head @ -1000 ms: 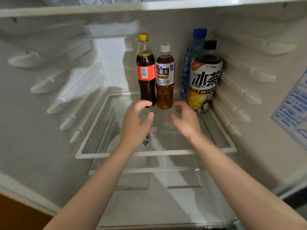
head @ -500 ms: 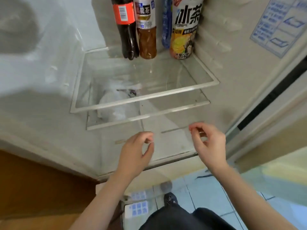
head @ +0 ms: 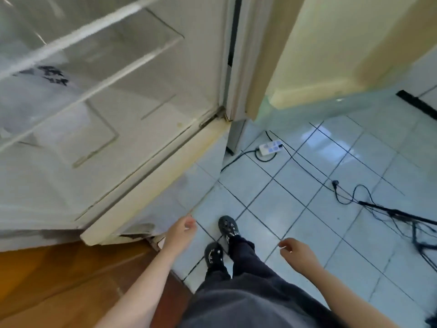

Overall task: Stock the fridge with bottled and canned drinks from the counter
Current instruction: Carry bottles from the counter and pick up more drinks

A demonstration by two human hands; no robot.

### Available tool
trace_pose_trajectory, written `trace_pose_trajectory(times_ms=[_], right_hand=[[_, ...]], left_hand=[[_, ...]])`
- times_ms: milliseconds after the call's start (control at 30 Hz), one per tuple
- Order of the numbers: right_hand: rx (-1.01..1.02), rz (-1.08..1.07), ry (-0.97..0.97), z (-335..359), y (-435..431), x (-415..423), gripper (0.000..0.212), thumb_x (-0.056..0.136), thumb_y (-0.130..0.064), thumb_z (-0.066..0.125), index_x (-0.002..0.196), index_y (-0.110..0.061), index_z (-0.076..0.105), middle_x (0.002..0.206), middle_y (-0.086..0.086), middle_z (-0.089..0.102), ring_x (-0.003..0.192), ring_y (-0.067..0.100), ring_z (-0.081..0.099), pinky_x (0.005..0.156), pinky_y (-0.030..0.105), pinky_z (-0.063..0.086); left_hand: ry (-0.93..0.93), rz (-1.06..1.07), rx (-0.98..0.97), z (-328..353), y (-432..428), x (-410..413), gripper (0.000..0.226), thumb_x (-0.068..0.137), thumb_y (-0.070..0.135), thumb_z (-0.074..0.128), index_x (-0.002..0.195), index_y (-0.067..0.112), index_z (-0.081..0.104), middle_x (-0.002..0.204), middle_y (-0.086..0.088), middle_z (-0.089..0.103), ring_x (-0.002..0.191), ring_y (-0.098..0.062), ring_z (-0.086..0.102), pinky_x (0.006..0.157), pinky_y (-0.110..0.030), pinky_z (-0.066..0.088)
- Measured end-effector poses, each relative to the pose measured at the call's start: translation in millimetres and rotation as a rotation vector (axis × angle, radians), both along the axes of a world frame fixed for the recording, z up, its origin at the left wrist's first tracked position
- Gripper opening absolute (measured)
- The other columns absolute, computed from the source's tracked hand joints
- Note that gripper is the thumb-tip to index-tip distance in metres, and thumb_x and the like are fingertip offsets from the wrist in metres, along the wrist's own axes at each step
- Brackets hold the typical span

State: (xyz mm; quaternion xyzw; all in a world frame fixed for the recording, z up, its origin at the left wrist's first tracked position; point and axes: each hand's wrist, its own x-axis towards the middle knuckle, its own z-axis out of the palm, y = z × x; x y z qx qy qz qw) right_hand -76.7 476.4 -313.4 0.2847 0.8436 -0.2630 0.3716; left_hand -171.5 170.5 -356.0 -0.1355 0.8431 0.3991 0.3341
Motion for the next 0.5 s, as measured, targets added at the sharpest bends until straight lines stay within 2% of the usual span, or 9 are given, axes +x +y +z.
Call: trace_pose_trajectory(times_ms=[167, 233, 333, 367, 433, 500], right_hand=[[0.003, -0.207, -0.089, 1, 23, 72, 0.029, 0.091, -0.022, 0.049, 0.118, -0.016, 0.06, 0.11, 0.008, 0.066, 0.1, 0.023, 0.061, 0.081, 0.025, 0.044], [0.002, -0.268, -0.072, 3, 31, 95, 0.029, 0.091, -0.022, 0.05, 0.117, -0.015, 0.061, 0.109, 0.009, 0.067, 0.1, 0.024, 0.061, 0.081, 0.027, 0.044], [-0.016, -0.388, -0.022, 5, 41, 135, 0.026, 0.092, -0.02, 0.051, 0.115, -0.014, 0.061, 0.106, 0.011, 0.067, 0.089, 0.024, 0.064, 0.075, 0.027, 0.047], [-0.035, -0.438, -0.006, 5, 44, 151, 0.026, 0.092, -0.019, 0.051, 0.116, -0.013, 0.06, 0.107, 0.011, 0.067, 0.087, 0.024, 0.064, 0.075, 0.028, 0.049], [-0.062, -0.525, 0.006, 4, 52, 188, 0.027, 0.092, -0.02, 0.051, 0.116, -0.012, 0.06, 0.109, 0.011, 0.066, 0.09, 0.024, 0.062, 0.083, 0.032, 0.049], [-0.07, -0.584, 0.003, 3, 62, 229, 0.028, 0.091, -0.02, 0.051, 0.117, -0.013, 0.06, 0.109, 0.009, 0.066, 0.097, 0.024, 0.062, 0.085, 0.028, 0.045]], left_hand=[[-0.244, -0.142, -0.104, -26, 8, 47, 0.028, 0.092, 0.015, 0.053, 0.107, -0.008, 0.06, 0.115, -0.029, 0.06, 0.111, -0.038, 0.057, 0.095, -0.041, 0.044], [-0.334, -0.229, -0.142, -28, 14, 63, 0.027, 0.093, 0.018, 0.053, 0.108, -0.002, 0.06, 0.118, -0.025, 0.06, 0.113, -0.037, 0.057, 0.097, -0.041, 0.044], [-0.364, -0.327, -0.178, -30, 30, 80, 0.026, 0.093, 0.021, 0.053, 0.107, 0.0, 0.061, 0.116, -0.021, 0.062, 0.112, -0.036, 0.058, 0.095, -0.04, 0.046], [-0.351, -0.358, -0.187, -30, 39, 84, 0.023, 0.093, 0.02, 0.053, 0.102, 0.002, 0.063, 0.111, -0.021, 0.064, 0.107, -0.035, 0.06, 0.091, -0.037, 0.047], [-0.313, -0.439, -0.198, -24, 62, 93, 0.015, 0.092, 0.017, 0.053, 0.081, 0.01, 0.06, 0.09, -0.014, 0.062, 0.087, -0.027, 0.059, 0.076, -0.03, 0.043], [-0.26, -0.536, -0.185, -21, 92, 102, 0.024, 0.09, 0.011, 0.05, 0.066, 0.015, 0.05, 0.078, -0.011, 0.054, 0.077, -0.021, 0.049, 0.071, -0.029, 0.036]])
